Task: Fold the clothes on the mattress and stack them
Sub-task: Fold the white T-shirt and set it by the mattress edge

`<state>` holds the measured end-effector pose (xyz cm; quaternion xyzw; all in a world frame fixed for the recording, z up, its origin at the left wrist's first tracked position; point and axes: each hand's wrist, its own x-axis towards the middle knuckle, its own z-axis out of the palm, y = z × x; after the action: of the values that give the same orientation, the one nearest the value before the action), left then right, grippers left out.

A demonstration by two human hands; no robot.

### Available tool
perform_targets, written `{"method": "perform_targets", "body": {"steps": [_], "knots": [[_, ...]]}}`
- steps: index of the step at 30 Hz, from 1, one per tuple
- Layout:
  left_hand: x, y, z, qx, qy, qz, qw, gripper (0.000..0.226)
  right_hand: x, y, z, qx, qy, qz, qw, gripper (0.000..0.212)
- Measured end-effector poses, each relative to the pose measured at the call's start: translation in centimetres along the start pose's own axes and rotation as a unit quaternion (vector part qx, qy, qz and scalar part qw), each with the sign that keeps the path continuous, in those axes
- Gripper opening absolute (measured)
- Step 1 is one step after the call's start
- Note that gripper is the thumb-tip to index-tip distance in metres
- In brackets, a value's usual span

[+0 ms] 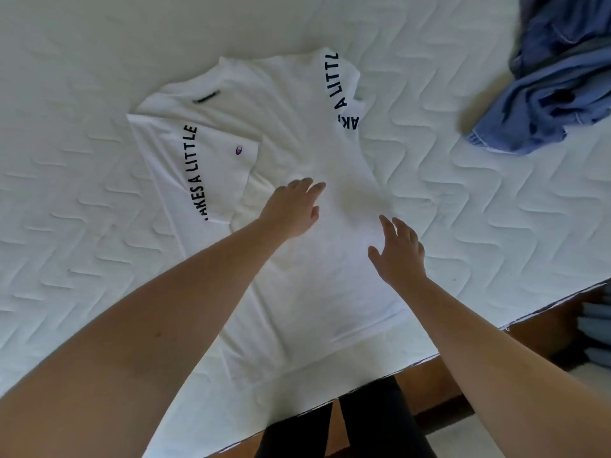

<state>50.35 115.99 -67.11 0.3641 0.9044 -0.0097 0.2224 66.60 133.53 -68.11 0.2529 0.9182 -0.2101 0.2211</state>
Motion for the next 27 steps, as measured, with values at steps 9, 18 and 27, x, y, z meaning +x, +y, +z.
{"method": "perform_targets", "body": {"steps": [9, 18, 27], "knots": [[16.1, -1.6, -7.1, 0.011, 0.067, -0.009, 0.998, 0.047, 7.5, 0.9, -0.9, 0.125, -0.026, 0.076, 0.989, 0.059], [25.3, -0.5, -8.7, 0.153, 0.032, 0.001, 0.988, 0.048, 11.9, 3.3, -1.2, 0.182, -0.123, 0.079, 0.972, 0.046], [29.5, 1.0, -12.1, 0.363, -0.232, -0.019, 0.902, 0.036, 12.2, 3.6, -0.8, 0.176, -0.131, 0.069, 0.973, 0.042]]}}
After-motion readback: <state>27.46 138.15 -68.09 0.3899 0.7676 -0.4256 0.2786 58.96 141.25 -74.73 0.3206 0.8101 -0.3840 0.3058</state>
